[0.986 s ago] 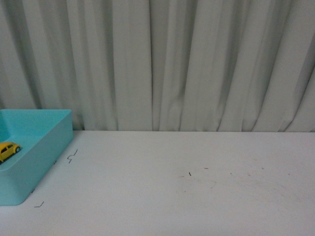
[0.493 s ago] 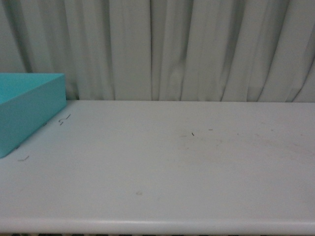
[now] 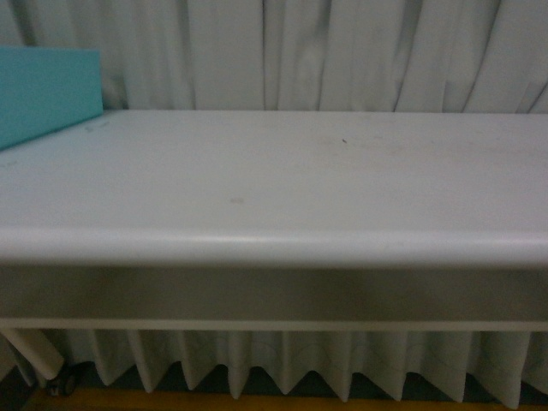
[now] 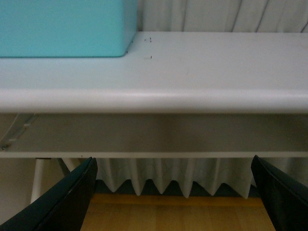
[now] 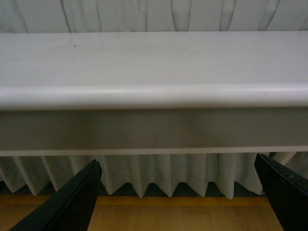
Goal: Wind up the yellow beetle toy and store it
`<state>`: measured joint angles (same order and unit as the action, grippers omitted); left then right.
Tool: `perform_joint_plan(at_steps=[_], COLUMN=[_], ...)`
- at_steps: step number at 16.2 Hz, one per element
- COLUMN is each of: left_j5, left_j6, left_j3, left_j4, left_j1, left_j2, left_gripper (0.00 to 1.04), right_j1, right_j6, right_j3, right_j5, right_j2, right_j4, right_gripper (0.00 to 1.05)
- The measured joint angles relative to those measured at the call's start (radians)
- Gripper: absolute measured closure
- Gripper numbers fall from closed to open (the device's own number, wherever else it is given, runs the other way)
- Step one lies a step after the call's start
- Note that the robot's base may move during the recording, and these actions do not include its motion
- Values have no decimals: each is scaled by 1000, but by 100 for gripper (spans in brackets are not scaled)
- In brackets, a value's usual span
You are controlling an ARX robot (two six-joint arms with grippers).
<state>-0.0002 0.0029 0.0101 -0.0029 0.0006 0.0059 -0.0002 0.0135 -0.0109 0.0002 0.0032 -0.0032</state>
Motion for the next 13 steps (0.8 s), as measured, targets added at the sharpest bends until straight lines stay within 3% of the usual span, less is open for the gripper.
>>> perform_joint_plan(at_steps=[13], left_j5=[0], left_j6=[0], left_j3=[0], left_j4=[-3], left_j1=[0], left_j2=[0], left_gripper=[7], right_j1=[0], right_j6=[-3], right_j3=[0], right_j5=[0], right_j2=[0], right_j4=[-2], right_gripper=[7])
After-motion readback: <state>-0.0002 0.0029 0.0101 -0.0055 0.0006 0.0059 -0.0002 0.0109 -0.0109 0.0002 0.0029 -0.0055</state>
